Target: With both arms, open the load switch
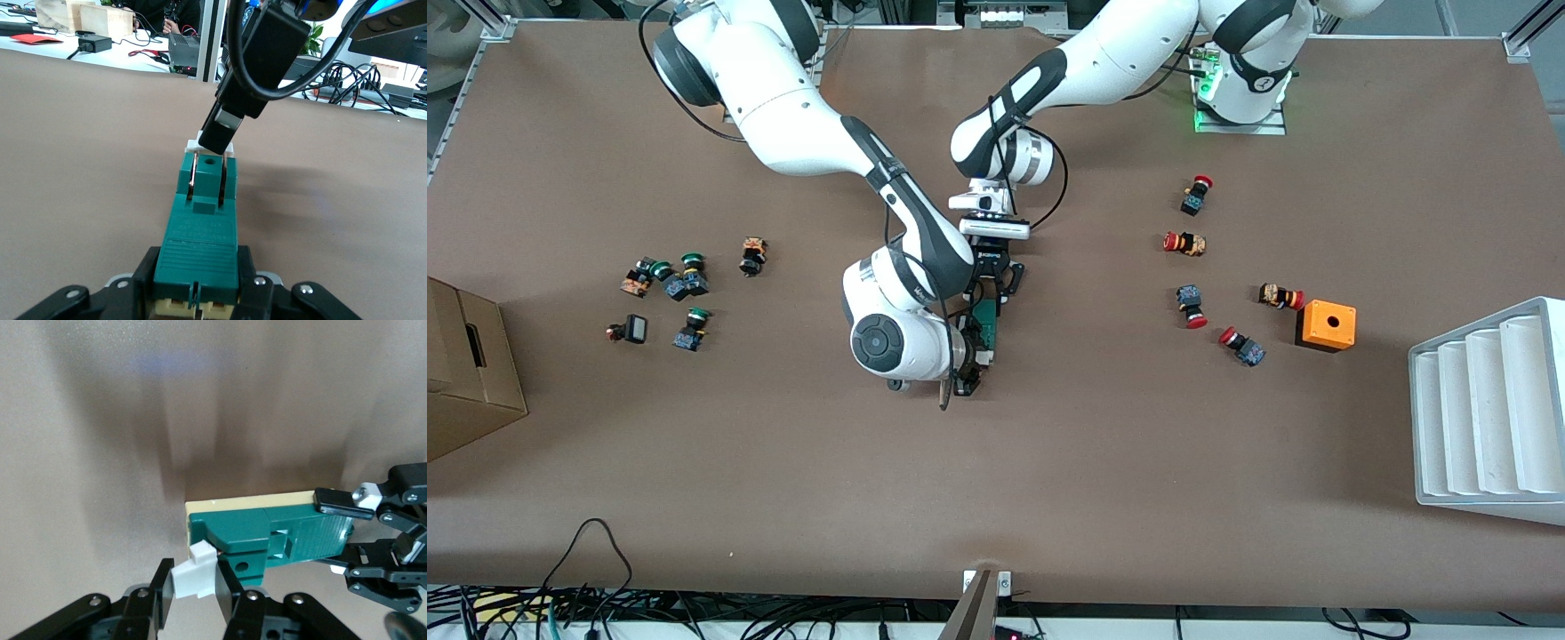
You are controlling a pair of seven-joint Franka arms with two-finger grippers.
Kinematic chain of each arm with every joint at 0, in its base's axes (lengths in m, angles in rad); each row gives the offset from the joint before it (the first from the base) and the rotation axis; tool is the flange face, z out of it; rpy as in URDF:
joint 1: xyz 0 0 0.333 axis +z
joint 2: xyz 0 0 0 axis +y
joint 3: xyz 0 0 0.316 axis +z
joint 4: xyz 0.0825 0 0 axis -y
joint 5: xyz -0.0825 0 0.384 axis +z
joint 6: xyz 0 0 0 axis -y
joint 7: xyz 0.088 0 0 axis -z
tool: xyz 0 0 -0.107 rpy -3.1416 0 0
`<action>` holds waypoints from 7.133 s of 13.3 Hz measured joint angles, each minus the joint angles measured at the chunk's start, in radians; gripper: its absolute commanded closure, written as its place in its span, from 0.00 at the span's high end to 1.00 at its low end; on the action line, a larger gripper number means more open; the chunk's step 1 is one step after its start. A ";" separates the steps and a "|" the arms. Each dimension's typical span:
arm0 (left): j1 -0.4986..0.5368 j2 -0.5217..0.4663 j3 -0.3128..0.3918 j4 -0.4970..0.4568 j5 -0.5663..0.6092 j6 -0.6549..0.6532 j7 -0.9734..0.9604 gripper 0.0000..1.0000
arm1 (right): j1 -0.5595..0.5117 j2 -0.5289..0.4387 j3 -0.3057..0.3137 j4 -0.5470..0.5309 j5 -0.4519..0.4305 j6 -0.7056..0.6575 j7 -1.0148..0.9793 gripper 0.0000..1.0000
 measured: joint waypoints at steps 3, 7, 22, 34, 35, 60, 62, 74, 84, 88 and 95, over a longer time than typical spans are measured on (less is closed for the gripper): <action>0.000 0.000 0.000 0.000 0.000 0.000 0.000 0.43 | 0.001 -0.009 -0.001 0.000 -0.001 -0.008 0.000 0.08; 0.000 0.000 0.000 0.000 0.000 -0.001 -0.002 0.43 | 0.006 -0.031 -0.001 0.000 -0.008 -0.035 0.000 0.09; 0.000 0.000 -0.001 0.000 0.000 -0.002 -0.002 0.43 | 0.023 -0.084 0.002 -0.066 -0.051 -0.020 0.001 0.07; 0.000 0.000 -0.001 0.000 0.000 -0.002 -0.002 0.43 | 0.033 -0.152 0.018 -0.163 -0.074 -0.011 -0.001 0.07; 0.000 0.000 -0.001 0.000 0.000 -0.002 -0.002 0.43 | 0.034 -0.155 0.020 -0.168 -0.077 -0.011 -0.001 0.07; 0.000 0.000 -0.001 0.000 0.000 -0.002 -0.003 0.43 | 0.037 -0.216 0.087 -0.302 -0.175 0.015 -0.004 0.14; 0.000 0.000 -0.001 0.000 0.000 -0.002 -0.003 0.43 | 0.037 -0.216 0.091 -0.320 -0.179 0.026 -0.004 0.14; 0.000 0.001 -0.001 0.000 0.000 -0.002 -0.003 0.43 | 0.042 -0.221 0.096 -0.354 -0.198 0.069 -0.004 0.16; 0.000 0.001 -0.001 0.003 0.000 -0.002 -0.002 1.00 | -0.045 -0.350 0.089 -0.315 -0.194 -0.096 -0.057 0.92; 0.004 -0.001 -0.001 0.022 0.000 -0.002 0.011 1.00 | -0.149 -0.444 0.088 -0.312 -0.187 -0.169 -0.274 0.99; 0.062 -0.088 -0.036 0.038 -0.181 0.101 0.248 1.00 | -0.410 -0.644 0.082 -0.407 -0.190 -0.311 -1.044 0.99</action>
